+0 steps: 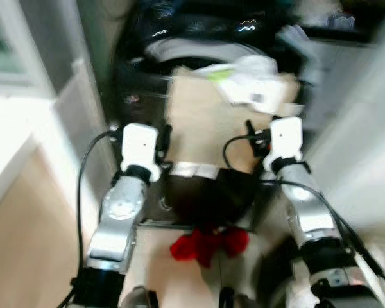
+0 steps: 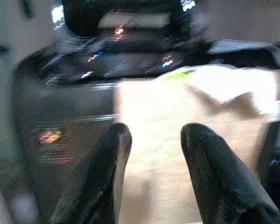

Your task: Clothes washing

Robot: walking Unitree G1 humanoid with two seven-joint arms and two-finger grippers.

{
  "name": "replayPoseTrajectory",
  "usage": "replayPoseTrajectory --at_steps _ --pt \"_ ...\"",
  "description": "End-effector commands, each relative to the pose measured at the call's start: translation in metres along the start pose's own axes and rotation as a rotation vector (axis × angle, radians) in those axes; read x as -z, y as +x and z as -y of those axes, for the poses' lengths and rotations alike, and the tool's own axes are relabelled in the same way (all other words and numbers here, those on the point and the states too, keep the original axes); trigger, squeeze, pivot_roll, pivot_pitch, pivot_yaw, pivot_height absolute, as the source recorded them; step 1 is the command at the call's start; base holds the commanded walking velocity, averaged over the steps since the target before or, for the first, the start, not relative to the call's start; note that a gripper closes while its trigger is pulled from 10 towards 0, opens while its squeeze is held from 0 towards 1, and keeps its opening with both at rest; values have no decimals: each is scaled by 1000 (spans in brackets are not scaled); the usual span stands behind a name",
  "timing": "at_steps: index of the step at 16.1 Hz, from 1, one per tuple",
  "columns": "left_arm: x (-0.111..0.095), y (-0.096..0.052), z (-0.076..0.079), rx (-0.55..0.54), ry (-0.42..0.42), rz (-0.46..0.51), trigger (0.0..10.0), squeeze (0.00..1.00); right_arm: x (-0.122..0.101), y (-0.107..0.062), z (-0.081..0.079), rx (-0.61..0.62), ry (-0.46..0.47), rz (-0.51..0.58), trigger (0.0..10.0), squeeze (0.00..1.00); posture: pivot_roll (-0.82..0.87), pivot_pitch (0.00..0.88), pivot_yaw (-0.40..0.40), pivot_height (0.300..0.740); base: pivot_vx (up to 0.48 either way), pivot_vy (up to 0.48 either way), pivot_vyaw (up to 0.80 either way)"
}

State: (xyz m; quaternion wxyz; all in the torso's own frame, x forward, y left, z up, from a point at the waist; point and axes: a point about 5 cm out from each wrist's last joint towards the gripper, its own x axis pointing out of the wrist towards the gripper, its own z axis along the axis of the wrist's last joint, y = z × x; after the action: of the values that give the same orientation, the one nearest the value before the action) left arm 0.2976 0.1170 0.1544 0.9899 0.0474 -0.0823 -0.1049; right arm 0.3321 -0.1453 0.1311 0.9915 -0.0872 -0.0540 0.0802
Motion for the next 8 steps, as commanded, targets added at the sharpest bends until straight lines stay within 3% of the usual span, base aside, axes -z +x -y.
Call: replayPoseTrajectory --at_steps 1,6,8 --pt "-1 1 7 20 -4 2 10000 0 -4 -1 8 13 6 18 10000 0 3 0 -43 740 0 0 -700" --pt "0 1 6 35 5 -5 10000 0 -1 -4 11 16 -10 43 10000 0 4 0 -41 740 0 220 -700" --pt "5 3 5 44 36 -27 10000 0 11 -12 26 105 7 15 10000 0 5 0 -39 740 0 0 -700"
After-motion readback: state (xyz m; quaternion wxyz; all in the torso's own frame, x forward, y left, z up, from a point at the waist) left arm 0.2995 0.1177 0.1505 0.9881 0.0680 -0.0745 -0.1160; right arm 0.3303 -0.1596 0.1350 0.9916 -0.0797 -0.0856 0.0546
